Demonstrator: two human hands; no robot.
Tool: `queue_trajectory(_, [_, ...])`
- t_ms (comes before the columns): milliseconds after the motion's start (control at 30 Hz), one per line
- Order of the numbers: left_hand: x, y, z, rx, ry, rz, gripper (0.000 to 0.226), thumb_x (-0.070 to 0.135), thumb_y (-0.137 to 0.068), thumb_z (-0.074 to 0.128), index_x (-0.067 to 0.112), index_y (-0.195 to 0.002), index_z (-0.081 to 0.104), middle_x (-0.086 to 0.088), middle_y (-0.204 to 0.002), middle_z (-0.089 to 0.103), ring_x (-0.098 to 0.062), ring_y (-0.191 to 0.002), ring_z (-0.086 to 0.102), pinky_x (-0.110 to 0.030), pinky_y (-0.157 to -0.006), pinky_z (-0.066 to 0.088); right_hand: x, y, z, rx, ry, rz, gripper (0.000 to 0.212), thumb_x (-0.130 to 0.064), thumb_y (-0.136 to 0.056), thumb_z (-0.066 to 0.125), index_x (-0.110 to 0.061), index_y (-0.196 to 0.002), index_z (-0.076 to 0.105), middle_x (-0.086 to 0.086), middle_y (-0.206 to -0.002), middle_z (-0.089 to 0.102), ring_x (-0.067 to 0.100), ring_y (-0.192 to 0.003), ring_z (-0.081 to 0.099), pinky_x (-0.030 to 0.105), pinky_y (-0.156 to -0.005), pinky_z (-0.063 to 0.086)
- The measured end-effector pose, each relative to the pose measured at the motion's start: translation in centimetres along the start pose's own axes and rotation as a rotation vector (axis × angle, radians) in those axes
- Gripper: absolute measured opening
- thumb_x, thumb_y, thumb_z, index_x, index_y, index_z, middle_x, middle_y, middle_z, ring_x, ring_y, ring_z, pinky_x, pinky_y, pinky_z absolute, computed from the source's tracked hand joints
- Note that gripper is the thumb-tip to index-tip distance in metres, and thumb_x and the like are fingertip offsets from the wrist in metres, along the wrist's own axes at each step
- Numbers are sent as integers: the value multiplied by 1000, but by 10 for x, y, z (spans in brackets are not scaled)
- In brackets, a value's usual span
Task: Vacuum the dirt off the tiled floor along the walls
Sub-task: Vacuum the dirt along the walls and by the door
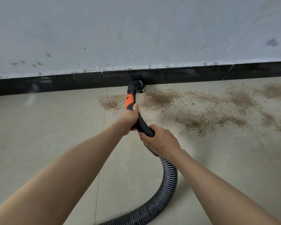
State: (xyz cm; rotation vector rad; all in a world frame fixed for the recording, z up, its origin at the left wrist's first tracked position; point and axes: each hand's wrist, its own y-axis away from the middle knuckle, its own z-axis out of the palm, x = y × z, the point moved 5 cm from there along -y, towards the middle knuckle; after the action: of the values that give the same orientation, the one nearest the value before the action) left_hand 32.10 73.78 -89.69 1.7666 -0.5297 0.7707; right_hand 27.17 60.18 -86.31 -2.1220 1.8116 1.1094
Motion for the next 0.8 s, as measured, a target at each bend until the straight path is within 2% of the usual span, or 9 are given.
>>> queue_trajectory(100, [2,1,15,-21,-23,11,44,48,-98,36,6,-110,42,-14,-101,56,-31,-97,60,-43,-83,54,11,2,-6,35,9,28,32,-54,-90,51,-23,-84,51,-2,-77,59,25,-76,58,33,-60,38])
queue_trajectory(233, [14,7,40,-85,-101,46,48,47,-99,35,4,-115,44,-13,-100,57,-29,-92,59,-38,-77,54,25,5,-19,90,-28,75,34,-54,-91,50,-21,-86,52,-1,-76,59,25,-74,57,33,-58,36])
queue_trajectory(333, [24,10,58,-179,-112,72,50,45,-100,34,2,-124,43,-16,-113,58,-30,-99,60,-38,-85,53,37,6,-29,126,-77,112,34,-52,-91,51,-19,-87,54,1,-77,60,28,-76,60,33,-60,38])
queue_trajectory(433, [28,12,68,-240,-130,73,49,43,-100,35,2,-124,44,-18,-119,58,-31,-107,59,-40,-92,52,44,7,-36,154,-84,131,33,-50,-91,51,-18,-85,54,2,-75,59,27,-74,59,32,-58,37])
queue_trajectory(667, [26,14,56,-193,-98,61,34,35,-101,34,3,-112,42,-18,-113,58,-32,-104,60,-42,-89,53,33,9,-34,146,-39,112,32,-51,-91,51,-21,-82,51,0,-75,58,27,-73,58,32,-58,36])
queue_trajectory(800, [20,16,23,-133,-4,18,30,33,-99,36,5,-109,43,-13,-96,57,-31,-97,60,-43,-88,53,8,11,-21,110,0,55,33,-53,-91,51,-21,-84,53,-1,-74,59,25,-72,58,32,-56,36])
